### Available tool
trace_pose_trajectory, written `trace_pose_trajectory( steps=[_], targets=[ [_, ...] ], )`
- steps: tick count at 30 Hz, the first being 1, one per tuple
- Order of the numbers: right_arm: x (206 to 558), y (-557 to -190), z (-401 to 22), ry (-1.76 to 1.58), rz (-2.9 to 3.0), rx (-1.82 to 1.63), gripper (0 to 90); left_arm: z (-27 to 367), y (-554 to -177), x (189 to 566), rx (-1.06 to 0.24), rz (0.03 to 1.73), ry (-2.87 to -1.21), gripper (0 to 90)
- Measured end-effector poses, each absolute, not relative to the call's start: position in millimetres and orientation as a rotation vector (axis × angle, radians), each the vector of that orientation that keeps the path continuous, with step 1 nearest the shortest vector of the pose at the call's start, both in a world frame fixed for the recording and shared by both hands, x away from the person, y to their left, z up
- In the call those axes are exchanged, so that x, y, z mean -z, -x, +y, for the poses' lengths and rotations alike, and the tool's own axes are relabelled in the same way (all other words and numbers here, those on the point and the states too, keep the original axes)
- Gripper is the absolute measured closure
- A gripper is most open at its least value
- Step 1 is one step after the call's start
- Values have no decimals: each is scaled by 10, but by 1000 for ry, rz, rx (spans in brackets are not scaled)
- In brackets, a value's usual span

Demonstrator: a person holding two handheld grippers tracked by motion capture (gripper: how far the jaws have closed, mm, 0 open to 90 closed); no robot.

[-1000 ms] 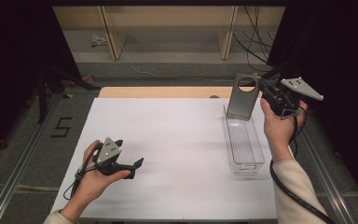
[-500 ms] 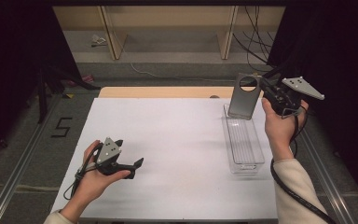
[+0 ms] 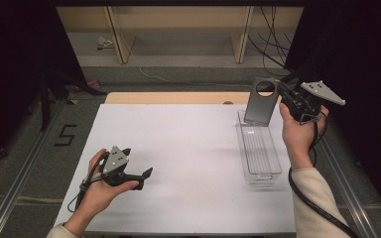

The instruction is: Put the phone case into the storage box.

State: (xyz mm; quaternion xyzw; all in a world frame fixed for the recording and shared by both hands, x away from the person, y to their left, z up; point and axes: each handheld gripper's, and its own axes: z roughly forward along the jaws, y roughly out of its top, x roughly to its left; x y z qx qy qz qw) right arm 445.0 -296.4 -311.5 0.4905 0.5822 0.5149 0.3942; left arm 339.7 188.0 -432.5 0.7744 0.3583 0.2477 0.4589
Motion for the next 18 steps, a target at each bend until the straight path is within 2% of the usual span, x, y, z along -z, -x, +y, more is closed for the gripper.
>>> trace_pose_trajectory(
  steps=[18],
  targets=[
    [3127, -4516, -2965, -1244, 1477, -1293, 847, 1891, -3406, 4333, -610, 885, -1905, 35]
  ],
)
